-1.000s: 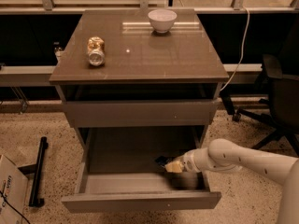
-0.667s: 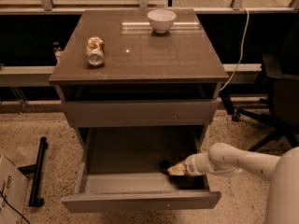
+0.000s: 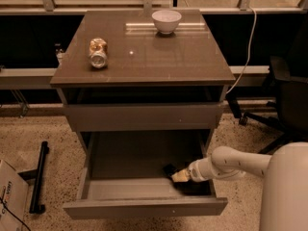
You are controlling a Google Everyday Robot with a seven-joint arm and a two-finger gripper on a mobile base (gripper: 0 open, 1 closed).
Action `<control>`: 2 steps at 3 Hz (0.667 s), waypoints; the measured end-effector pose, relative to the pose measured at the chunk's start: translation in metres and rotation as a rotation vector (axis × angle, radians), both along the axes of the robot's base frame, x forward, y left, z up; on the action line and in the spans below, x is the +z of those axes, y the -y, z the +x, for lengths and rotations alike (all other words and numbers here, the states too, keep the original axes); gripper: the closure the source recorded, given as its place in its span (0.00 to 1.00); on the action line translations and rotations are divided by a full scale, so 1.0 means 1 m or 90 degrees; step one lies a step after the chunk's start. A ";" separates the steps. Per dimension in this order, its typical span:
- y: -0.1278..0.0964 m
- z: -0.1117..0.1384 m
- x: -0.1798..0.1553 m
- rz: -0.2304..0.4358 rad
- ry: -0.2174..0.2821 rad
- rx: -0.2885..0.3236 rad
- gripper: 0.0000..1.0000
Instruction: Place rxbar blueberry into middle drawer
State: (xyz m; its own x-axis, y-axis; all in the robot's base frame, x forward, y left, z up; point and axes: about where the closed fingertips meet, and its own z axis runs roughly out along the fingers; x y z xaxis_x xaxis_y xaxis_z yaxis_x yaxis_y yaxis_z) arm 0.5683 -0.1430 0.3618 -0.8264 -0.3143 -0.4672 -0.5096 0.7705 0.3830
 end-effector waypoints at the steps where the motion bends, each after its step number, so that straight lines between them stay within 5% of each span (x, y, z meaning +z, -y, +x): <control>1: -0.001 -0.001 -0.001 0.001 -0.001 0.001 0.16; 2: -0.001 -0.001 0.002 0.001 -0.001 0.001 0.00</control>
Offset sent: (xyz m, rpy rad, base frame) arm -0.0005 0.0013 -0.0008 0.0008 0.0019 0.0017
